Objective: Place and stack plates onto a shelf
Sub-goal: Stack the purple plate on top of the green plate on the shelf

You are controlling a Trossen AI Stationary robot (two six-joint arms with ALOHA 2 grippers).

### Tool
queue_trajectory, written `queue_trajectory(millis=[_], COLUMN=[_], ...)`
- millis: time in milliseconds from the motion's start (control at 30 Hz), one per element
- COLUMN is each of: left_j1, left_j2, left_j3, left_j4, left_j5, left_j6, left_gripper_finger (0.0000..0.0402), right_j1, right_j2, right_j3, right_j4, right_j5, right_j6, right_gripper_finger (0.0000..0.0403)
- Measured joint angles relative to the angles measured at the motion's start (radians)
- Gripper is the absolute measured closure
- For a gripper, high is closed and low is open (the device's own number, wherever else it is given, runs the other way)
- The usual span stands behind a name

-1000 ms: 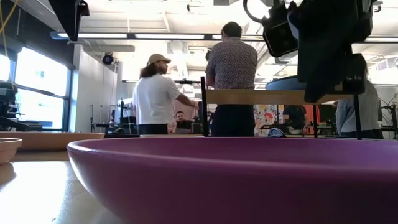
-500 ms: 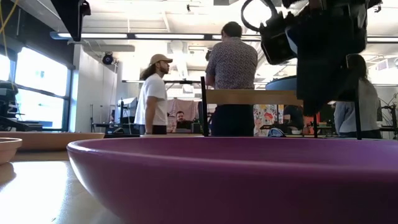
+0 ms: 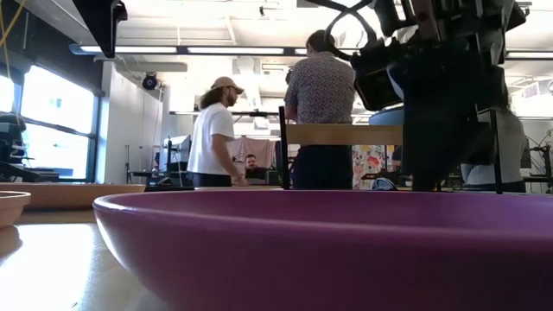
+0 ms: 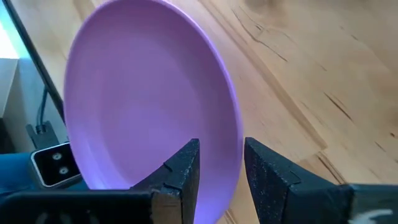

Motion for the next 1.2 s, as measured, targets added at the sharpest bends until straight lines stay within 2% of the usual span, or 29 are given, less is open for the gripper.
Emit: queue_trajectory(millis=[667, 800, 1000, 1200], left_j1=[0.0, 0.0, 0.0, 0.0], left_j2=[0.0, 0.0, 0.0, 0.0], left_j3=[0.0, 0.0, 0.0, 0.0], left_j4=[0.004, 0.01, 0.013, 0.013], left_j5=[-0.002, -0.009, -0.019, -0.029], left_j6=[0.027, 0.027, 0.027, 0.027], left_gripper_finger=[0.028, 0.028, 0.028, 0.028], right_j1=[0.0, 0.0, 0.0, 0.0], right_j2=[0.062, 0.062, 0.062, 0.057], right_j3=[0.0, 0.0, 0.0, 0.0], right_j4=[0.024, -0.011, -0.022, -0.028], right_j5=[-0.023, -0.017, -0.017, -0.03], right_j6=[0.021, 0.065, 0.106, 0.132], right_gripper_finger=[0.0297, 0.0324, 0.0395, 0.0401])
